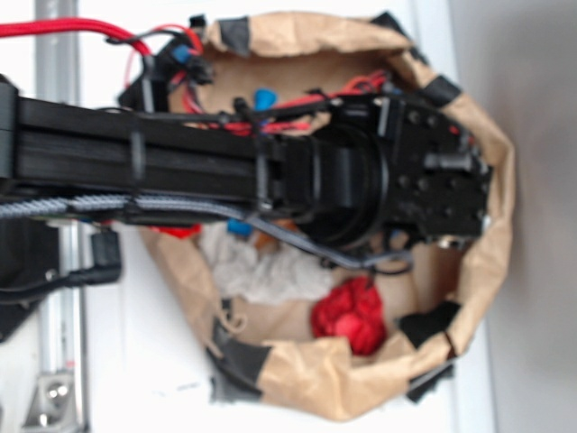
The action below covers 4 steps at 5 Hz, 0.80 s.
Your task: Grab the blue sponge.
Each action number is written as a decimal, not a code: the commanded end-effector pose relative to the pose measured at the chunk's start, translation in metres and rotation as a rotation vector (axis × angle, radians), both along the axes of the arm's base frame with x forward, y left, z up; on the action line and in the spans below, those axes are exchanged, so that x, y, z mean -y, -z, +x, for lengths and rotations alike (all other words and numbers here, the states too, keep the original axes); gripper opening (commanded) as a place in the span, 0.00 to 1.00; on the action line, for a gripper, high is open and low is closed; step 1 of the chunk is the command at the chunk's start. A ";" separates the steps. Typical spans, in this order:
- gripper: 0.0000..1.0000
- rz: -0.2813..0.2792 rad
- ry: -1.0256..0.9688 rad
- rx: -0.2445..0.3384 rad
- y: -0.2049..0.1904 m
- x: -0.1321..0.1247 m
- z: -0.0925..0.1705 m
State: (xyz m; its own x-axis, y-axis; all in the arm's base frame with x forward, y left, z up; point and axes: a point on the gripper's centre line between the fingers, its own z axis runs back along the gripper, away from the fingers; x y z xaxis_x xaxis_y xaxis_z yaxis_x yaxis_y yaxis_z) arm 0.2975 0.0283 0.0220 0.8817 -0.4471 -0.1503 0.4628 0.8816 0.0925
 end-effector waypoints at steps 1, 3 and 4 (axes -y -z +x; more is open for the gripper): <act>0.00 -0.137 -0.451 0.329 -0.110 -0.008 -0.029; 0.00 -0.122 -0.751 0.287 -0.146 0.011 -0.035; 0.00 -0.107 -0.766 0.256 -0.141 0.016 -0.034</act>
State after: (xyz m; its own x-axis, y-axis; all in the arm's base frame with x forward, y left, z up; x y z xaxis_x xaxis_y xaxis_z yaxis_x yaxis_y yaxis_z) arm 0.2531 0.0217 0.1514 0.9522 0.2998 0.0589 -0.3015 0.9533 0.0205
